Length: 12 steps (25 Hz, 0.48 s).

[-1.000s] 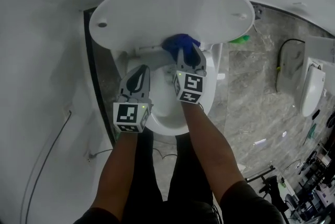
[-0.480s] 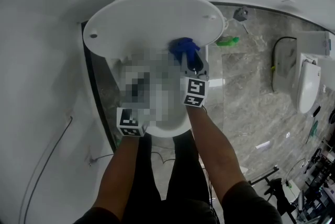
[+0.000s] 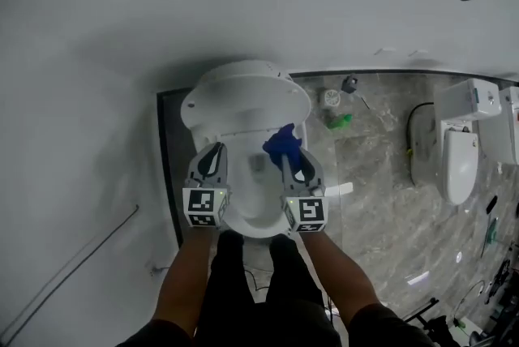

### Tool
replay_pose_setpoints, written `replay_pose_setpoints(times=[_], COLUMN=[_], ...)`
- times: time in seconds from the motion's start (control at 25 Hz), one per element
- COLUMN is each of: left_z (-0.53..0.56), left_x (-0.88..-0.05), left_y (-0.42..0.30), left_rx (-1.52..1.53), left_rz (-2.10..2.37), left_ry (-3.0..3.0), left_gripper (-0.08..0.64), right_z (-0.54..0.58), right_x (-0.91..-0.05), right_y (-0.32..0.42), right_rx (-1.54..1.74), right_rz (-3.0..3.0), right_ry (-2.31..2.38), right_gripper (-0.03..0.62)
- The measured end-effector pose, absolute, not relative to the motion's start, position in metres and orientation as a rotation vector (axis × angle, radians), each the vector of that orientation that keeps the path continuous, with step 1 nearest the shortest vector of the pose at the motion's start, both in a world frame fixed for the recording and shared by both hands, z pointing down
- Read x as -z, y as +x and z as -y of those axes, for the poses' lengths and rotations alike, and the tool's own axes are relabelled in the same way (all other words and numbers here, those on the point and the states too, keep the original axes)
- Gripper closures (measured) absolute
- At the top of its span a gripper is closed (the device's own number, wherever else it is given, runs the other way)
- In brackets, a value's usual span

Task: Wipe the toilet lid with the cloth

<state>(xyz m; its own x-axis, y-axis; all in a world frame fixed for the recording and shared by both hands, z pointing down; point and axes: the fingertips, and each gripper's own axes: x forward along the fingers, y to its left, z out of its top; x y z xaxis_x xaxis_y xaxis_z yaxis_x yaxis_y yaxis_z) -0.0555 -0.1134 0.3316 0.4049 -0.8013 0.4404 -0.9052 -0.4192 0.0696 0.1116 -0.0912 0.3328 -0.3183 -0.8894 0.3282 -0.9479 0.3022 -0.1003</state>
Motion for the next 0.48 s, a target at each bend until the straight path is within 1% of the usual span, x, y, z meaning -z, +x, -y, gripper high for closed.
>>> replay_pose_setpoints(times=[0.2,0.24,0.28,0.32,0.4,0.48], left_z=[0.144,0.15,0.157,0.163,0.179,0.198], left_x=[-0.275,-0.268,-0.263,-0.258,-0.252,-0.252], left_y=[-0.075,-0.074,-0.072,-0.071,-0.071,-0.074], left_rx=[-0.563,-0.59,-0.631,-0.68,-0.771,-0.844], left_rz=[1.534,1.524,1.513,1.504,1.491,1.483], left_ry=[2.434,2.456,2.481,2.508,2.549,2.573], left_gripper=[0.528,0.508,0.454,0.432,0.407,0.402], right_z=[0.064,0.061,0.057,0.053,0.046,0.043], right_x=[-0.282,-0.275,-0.269,-0.265,-0.256,-0.249], right_y=[0.106,0.104,0.102,0.099,0.096,0.099], right_rx=[-0.44,-0.446,-0.457,-0.47,-0.481,-0.469], right_rz=[2.425,2.435,2.442,2.451,2.47,2.478], right_ry=[1.662,1.656,1.646,1.636,1.627,1.63], right_gripper=[0.495,0.495,0.495,0.495,0.495,0.495])
